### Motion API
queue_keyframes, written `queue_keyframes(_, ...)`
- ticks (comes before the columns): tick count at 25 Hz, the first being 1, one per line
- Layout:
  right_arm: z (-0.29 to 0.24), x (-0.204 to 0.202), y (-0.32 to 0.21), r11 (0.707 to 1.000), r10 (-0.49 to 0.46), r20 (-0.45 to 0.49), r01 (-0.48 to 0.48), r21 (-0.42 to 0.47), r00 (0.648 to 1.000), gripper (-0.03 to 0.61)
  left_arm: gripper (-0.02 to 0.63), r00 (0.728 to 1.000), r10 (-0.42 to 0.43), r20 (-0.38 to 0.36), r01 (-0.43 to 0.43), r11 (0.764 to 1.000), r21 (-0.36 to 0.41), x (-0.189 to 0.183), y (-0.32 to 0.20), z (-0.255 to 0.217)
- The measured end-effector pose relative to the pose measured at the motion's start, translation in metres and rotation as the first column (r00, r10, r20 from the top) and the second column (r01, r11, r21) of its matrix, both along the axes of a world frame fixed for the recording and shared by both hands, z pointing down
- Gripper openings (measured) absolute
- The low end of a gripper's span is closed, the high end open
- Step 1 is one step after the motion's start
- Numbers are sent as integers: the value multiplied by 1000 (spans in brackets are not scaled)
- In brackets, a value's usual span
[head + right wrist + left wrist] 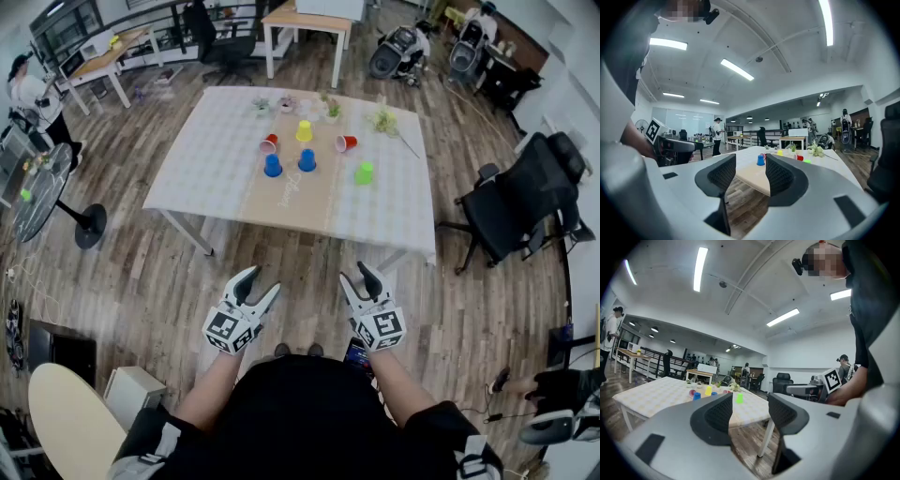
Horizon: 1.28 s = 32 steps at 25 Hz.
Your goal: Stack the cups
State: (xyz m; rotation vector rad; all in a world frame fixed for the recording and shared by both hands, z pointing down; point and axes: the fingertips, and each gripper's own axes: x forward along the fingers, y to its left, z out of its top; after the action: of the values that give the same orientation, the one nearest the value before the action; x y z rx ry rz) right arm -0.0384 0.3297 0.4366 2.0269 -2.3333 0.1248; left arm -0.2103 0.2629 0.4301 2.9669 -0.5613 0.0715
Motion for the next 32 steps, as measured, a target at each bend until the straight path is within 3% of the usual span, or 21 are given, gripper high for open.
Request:
queue_keyframes(21, -8, 53, 6, 994, -105, 123, 103, 28, 987, 218, 222, 999, -38, 14, 39, 998, -48, 45, -3, -8)
queue_keyframes(32, 8, 84, -57, 996, -92, 163, 89, 27, 982, 213, 222, 998, -53, -29, 51, 997, -63, 68, -63, 0)
